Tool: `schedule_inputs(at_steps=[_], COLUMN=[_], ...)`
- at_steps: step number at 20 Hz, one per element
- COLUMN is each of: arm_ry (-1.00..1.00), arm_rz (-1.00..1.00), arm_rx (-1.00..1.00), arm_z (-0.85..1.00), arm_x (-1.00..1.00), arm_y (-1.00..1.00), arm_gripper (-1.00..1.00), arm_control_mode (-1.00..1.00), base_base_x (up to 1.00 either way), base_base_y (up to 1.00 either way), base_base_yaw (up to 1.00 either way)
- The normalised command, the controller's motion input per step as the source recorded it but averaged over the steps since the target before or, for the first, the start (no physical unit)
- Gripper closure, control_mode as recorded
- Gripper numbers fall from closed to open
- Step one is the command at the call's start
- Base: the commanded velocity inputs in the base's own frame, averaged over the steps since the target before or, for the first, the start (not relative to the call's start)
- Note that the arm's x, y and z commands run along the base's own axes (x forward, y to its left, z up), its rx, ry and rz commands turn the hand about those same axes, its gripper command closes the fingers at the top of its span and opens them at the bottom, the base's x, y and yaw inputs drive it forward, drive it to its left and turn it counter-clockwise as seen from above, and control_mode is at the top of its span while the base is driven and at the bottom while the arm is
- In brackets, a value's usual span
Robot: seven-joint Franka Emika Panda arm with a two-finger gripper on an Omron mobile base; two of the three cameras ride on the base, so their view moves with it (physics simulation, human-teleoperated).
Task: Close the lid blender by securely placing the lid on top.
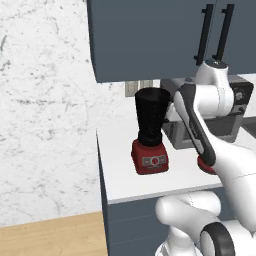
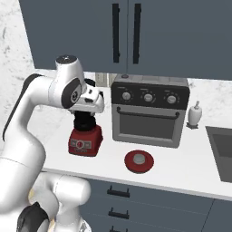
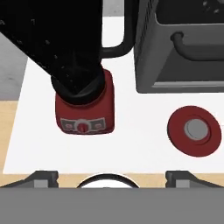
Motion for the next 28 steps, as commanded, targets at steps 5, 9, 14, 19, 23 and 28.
schedule_inputs(at_steps=[5, 9, 14, 19, 23, 28], arm_ry=[-0.12, -0.02, 0.0, 0.0, 0.0, 0.01], arm_rz=[-0.08, -0.11, -0.13, -0.21, -0.17, -0.09], arm_rx=[0.02, 0.0, 0.0, -0.03, -0.01, -0.01], arm_z=[-0.12, -0.13, -0.24, -0.42, -0.49, -0.45], arm_x=[-0.7, -0.67, -0.4, -0.05, 0.0, 0.1], arm_y=[-0.62, -0.56, -0.58, -0.5, -0.52, -0.31], arm_gripper=[-1.0, -1.0, -1.0, -1.0, -1.0, -1.0], arm_control_mode=[-1.0, -1.0, -1.0, -1.0, -1.0, -1.0], base_base_x=[0.0, 0.0, 0.0, 0.0, 0.0, 0.0], base_base_y=[0.0, 0.0, 0.0, 0.0, 0.0, 0.0], base_base_yaw=[0.0, 0.0, 0.0, 0.0, 0.0, 0.0])
